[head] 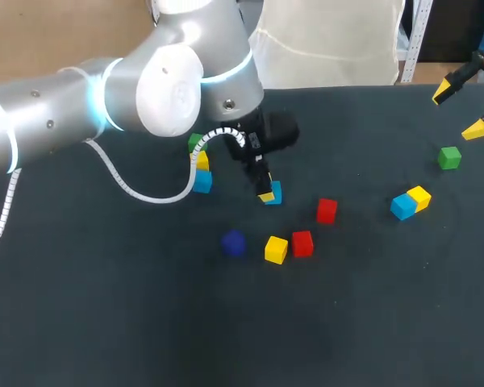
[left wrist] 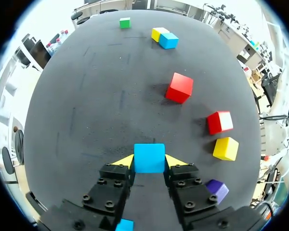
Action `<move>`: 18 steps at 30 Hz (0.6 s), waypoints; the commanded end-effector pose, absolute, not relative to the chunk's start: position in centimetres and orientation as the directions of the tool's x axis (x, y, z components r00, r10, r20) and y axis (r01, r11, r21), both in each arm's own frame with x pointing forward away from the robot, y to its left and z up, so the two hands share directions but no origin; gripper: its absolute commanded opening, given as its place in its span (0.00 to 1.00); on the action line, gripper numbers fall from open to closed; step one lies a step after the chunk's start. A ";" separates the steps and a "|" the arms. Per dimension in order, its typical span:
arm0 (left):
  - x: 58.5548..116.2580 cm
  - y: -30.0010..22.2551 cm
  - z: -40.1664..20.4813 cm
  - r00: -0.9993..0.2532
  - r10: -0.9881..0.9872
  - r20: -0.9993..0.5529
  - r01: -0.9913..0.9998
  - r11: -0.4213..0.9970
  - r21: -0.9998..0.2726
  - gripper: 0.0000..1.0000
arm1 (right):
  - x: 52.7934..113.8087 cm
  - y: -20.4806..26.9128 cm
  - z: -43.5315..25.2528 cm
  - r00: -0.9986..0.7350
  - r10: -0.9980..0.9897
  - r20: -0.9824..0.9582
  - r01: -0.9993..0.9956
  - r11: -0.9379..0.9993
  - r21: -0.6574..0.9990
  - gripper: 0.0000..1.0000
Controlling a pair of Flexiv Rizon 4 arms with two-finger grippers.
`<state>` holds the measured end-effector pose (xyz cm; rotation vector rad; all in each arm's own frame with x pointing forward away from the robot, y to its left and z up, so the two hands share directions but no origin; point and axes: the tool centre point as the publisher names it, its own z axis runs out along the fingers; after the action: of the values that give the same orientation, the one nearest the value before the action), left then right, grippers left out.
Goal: Place the blue cubes, place green cubes on the blue cubes, place the yellow cubes on the green cubes, then place the red cubes on the yellow cubes, and place purple cube on the red cubes.
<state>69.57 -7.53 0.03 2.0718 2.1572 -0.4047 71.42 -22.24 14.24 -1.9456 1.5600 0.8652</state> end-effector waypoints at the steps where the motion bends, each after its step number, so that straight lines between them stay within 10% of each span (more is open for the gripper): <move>1: 69.9 -7.6 0.0 -0.049 0.963 -0.266 0.994 0.019 -0.112 0.00 | 71.3 -22.2 14.2 0.144 -0.659 -0.738 -0.975 -0.220 0.006 1.00; 18: 70.2 -7.8 0.0 -0.035 0.966 -0.257 0.992 0.002 -0.128 0.00 | 71.3 -22.2 14.2 0.144 -0.659 -0.738 -0.975 -0.220 0.006 1.00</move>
<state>69.80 -7.57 -0.11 2.1010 2.1484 -0.4161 71.42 -22.24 14.24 -1.9456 1.5600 0.8652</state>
